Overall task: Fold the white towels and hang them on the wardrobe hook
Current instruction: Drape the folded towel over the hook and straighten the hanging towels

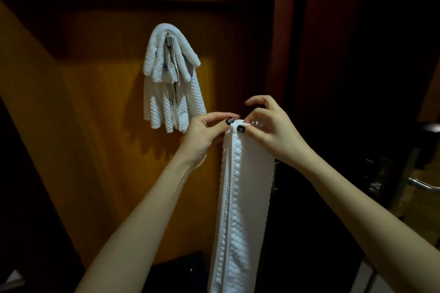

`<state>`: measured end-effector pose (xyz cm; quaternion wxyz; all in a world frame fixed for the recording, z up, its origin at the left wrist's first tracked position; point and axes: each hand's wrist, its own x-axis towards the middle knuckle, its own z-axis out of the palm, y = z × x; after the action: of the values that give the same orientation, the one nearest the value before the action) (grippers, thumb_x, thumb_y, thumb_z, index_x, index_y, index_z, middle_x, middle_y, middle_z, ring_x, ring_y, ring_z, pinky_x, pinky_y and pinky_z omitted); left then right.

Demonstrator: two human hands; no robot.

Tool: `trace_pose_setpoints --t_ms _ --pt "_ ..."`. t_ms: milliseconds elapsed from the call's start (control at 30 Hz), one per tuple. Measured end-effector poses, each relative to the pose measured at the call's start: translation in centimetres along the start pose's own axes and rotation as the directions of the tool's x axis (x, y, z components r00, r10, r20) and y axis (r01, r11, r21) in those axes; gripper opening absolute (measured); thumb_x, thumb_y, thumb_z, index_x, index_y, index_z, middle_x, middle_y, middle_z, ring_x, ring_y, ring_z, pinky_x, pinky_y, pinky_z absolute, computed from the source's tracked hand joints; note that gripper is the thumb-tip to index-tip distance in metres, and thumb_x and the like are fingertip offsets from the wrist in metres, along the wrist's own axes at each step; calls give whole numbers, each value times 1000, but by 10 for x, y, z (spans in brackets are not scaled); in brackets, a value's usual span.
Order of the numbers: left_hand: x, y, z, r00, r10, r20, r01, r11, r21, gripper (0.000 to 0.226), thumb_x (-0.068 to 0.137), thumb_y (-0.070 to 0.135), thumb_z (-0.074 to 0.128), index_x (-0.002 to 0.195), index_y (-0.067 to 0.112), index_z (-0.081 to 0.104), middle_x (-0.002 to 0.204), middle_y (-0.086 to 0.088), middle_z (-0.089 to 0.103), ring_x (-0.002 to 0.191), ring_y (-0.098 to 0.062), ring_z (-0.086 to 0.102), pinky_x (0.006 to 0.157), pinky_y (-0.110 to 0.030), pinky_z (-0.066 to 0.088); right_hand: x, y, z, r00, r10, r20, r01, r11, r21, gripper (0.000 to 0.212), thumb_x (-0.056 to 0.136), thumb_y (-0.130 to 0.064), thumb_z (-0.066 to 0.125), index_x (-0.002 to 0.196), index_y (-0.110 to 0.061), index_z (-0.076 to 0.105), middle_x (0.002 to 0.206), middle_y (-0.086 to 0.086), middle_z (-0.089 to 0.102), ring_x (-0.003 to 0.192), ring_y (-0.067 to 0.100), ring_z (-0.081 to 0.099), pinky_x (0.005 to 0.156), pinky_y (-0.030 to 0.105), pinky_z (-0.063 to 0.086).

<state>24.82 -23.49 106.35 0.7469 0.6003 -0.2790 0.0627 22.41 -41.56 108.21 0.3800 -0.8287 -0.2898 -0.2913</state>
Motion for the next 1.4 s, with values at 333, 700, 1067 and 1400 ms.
trace_pose_setpoints --t_ms 333,700,1067,1400 --pt "-7 -5 -2 999 -8 -39 2 991 -131 18 80 23 69 93 14 77 85 -7 74 73 -10 69 63 -17 54 1 5 16 993 -10 -116 7 1000 -22 15 87 -26 70 83 -12 69 105 -8 57 93 10 60 79 37 53" --pt "-4 -24 -2 985 7 -170 -30 991 -132 14 80 6 67 86 15 76 79 -4 74 72 -10 70 62 -18 54 8 32 13 988 147 34 -150 983 108 26 81 -31 75 77 -9 62 109 -1 61 100 10 60 85 26 50" --pt "6 -19 -20 970 75 -233 -66 997 45 13 91 -1 57 92 10 65 68 4 71 61 -5 65 52 -16 50 9 41 -6 978 152 145 -170 978 120 37 76 -31 80 69 -13 49 64 5 52 60 11 48 54 31 37" --pt "-5 -3 -24 994 106 -4 -99 941 324 90 85 7 69 150 32 11 118 2 65 91 -11 70 72 -23 56 32 22 5 985 103 -139 -82 986 147 21 81 -22 74 81 -14 55 63 -5 47 57 5 39 52 22 32"
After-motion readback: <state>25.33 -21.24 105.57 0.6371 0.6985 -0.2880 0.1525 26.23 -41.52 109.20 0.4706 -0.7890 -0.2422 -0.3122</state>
